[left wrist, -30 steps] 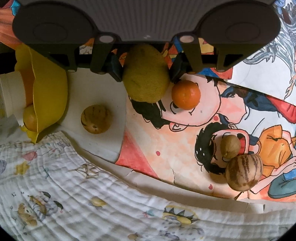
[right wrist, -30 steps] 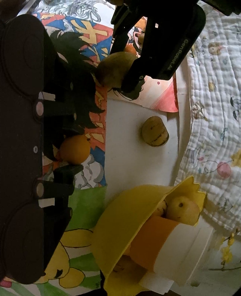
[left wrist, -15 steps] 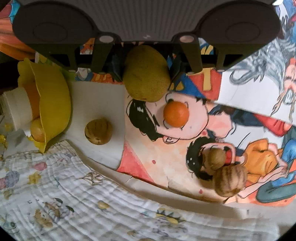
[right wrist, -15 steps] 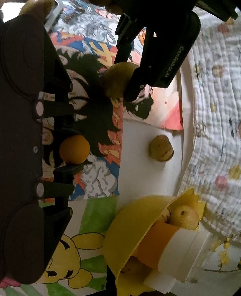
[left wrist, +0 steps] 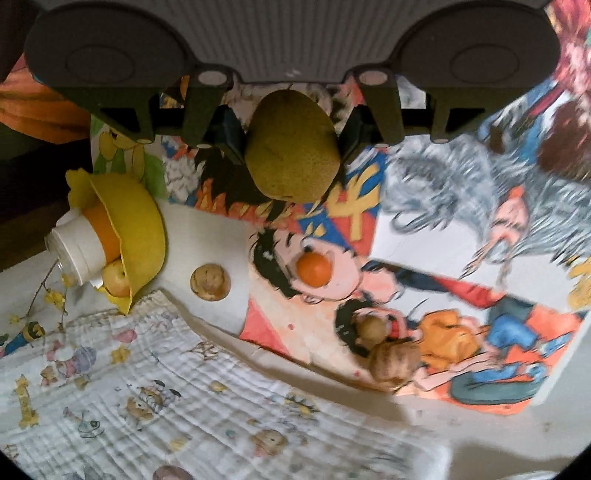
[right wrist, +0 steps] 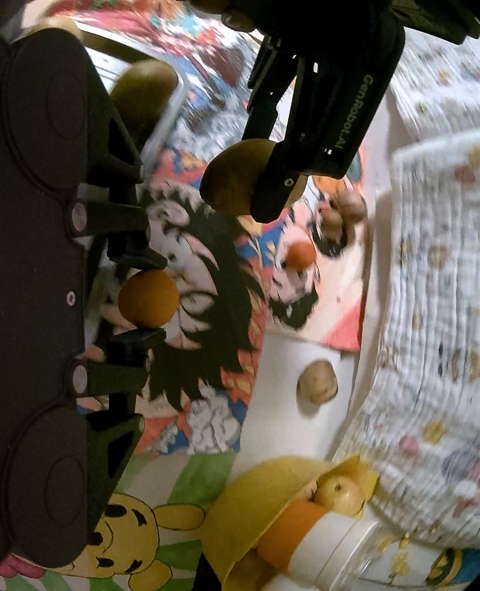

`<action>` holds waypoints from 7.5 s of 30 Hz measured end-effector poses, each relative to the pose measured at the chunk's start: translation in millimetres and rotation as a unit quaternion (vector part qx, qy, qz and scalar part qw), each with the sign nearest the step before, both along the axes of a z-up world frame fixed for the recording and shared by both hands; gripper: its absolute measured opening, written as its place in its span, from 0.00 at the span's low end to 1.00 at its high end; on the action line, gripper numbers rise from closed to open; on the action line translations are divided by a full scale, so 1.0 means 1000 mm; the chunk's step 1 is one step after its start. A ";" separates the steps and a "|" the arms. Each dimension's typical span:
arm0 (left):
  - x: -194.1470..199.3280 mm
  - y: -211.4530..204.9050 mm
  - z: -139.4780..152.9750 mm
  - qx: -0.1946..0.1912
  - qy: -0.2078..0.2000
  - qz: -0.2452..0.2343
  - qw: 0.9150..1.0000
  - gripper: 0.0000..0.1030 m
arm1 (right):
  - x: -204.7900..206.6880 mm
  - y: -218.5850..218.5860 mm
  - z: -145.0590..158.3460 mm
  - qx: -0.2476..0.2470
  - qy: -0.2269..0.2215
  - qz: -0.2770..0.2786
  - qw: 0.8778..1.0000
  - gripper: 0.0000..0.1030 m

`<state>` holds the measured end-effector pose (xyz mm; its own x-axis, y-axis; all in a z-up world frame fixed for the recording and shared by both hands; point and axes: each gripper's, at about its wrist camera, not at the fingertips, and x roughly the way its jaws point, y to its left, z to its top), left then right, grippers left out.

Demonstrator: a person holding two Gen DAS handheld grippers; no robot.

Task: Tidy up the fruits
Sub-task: 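Carry the pear in the left tool and the orange in the right tool over the tray, then open the right tool to drop the orange while the left tool releases the pear, then move both tools back to the fruit pile, then grasp a striped round fruit with the right tool while the left tool grasps an orange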

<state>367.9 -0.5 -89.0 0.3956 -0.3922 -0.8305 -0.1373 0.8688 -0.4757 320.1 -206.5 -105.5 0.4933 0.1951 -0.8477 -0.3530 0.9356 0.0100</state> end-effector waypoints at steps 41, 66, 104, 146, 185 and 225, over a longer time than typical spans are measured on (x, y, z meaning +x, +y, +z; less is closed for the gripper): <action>-0.109 -0.012 -0.017 0.120 0.095 -0.109 0.982 0.57 | -0.069 -0.017 -0.023 0.039 0.083 -0.008 0.996 0.35; -0.108 -0.003 -0.023 0.119 0.126 -0.063 0.983 0.63 | -0.065 -0.026 -0.019 0.060 0.099 -0.031 0.993 0.51; -0.233 0.002 0.015 0.182 0.093 -0.072 0.976 0.99 | -0.154 -0.046 0.013 0.067 0.116 0.041 0.990 0.99; -0.085 0.060 0.037 0.201 0.061 -0.046 0.977 0.99 | -0.045 -0.024 0.021 0.082 0.058 -0.050 0.994 0.99; 0.064 -0.026 -0.014 0.175 -0.172 -0.219 0.944 0.89 | 0.168 -0.012 0.019 0.124 -0.009 -0.241 0.963 0.86; 0.105 -0.046 -0.051 0.192 -0.153 -0.221 0.944 0.35 | 0.228 -0.002 -0.040 0.028 -0.037 -0.275 0.960 0.51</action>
<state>472.8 -46.7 -140.0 0.5083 -0.2688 -0.8181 0.3712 0.9257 -0.0734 548.3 -208.3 -145.3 0.5937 -0.0690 -0.8018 0.1936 0.9793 0.0591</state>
